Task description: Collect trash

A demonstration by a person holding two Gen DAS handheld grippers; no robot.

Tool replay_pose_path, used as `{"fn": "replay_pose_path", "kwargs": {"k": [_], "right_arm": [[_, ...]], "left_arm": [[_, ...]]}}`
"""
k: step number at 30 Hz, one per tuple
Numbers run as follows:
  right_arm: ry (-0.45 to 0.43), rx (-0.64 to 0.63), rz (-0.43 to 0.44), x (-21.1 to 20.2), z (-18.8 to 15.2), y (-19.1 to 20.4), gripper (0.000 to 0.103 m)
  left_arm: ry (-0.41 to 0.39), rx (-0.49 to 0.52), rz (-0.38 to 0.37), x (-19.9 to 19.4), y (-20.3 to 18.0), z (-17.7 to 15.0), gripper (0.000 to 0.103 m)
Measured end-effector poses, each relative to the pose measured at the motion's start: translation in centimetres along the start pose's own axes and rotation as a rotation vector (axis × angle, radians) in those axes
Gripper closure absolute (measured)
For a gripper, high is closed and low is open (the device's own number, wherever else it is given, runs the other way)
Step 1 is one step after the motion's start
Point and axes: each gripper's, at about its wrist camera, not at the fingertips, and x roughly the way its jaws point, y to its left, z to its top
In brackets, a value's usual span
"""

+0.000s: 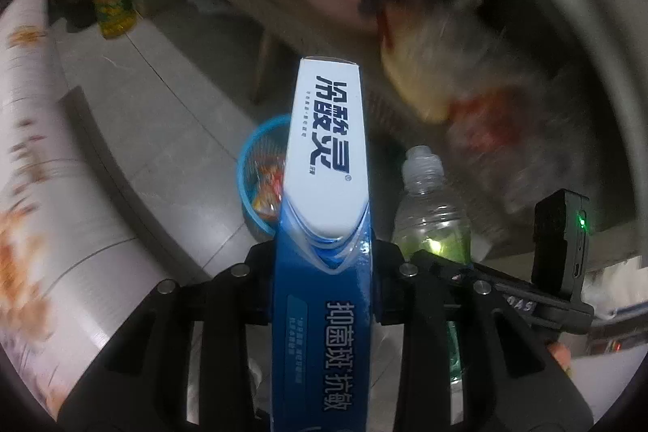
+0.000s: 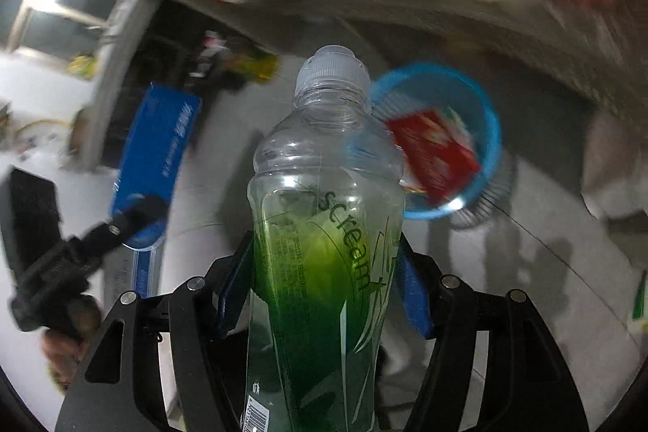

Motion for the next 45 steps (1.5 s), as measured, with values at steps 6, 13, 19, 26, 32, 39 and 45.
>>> {"fn": "replay_pose_path", "kwargs": {"k": [6,13,19,26,32,39,45], "right_arm": [[0.042,0.043,-0.071,6.7,4.4,-2.7,0.039],[0.016,0.075,-0.253,12.2,7.3,-5.8,0.037],[-0.083,-0.008,-0.326,9.9,4.4,-4.6,0.037],[-0.165,-0.074,-0.352,6.3,3.7,-3.2,0.037],[-0.172,-0.206,-0.214,5.6,-0.2,-0.2,0.036],[0.093,-0.386,-0.140,14.6,-8.6,1.3,0.035],[0.261,-0.710,-0.307,26.2,-14.2,2.0,0.033]], "left_arm": [[0.151,-0.012,0.037,9.1,-0.6,3.1,0.061],[0.120,-0.092,0.082,11.2,1.7,5.4,0.026],[0.029,-0.049,0.033,6.6,1.5,3.4,0.026],[-0.060,-0.036,-0.021,0.6,1.6,1.3,0.026],[-0.203,-0.034,-0.020,-7.4,3.7,-0.9,0.025],[-0.240,-0.096,0.047,-12.6,8.2,-5.9,0.024],[-0.259,-0.228,0.105,-16.2,12.8,-10.3,0.024]]}}
